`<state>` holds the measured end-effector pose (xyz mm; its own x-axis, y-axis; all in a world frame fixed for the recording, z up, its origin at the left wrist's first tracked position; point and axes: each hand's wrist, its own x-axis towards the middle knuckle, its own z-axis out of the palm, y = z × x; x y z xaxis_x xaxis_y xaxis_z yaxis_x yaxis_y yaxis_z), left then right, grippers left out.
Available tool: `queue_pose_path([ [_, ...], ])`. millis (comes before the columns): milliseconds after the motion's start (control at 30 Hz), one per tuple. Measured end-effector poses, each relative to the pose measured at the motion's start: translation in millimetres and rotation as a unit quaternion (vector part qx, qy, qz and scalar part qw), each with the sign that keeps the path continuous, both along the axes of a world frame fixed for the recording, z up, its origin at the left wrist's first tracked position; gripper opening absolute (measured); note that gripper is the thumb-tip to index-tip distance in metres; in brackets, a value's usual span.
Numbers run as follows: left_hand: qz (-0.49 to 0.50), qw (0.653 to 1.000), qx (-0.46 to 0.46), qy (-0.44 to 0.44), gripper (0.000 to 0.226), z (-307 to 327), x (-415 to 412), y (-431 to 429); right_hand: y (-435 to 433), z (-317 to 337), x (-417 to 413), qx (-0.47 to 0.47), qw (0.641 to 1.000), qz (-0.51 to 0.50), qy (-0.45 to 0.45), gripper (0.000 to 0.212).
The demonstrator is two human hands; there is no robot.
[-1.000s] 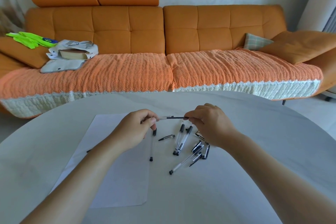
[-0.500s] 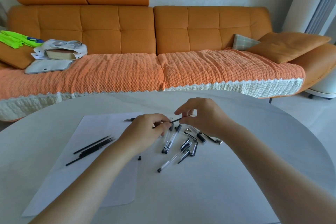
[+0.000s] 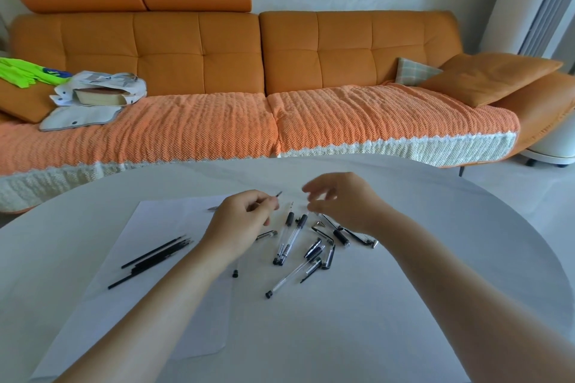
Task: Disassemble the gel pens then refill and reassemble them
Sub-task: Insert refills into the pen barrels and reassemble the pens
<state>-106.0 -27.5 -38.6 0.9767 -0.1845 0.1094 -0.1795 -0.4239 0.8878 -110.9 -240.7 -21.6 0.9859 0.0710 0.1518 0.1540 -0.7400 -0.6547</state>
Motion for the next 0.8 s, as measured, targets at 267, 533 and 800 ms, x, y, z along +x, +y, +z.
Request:
queue_pose_path([
  [267, 0.008, 0.986, -0.146, 0.085, 0.023, 3.7, 10.7, 17.1, -8.4, -18.9, 2.7, -0.210, 0.976, -0.039, 0.040, 0.011],
  [533, 0.042, 0.988, -0.139, 0.043, 0.025, 16.1, 19.5, 37.7, -0.3, -20.5, 3.3, -0.265, 0.964, -0.019, 0.019, 0.014],
  [800, -0.050, 0.992, 0.118, -0.018, 0.018, -1.9, 8.9, 34.7, 6.2, -12.5, 2.2, -0.188, 0.982, -0.007, -0.025, 0.010],
])
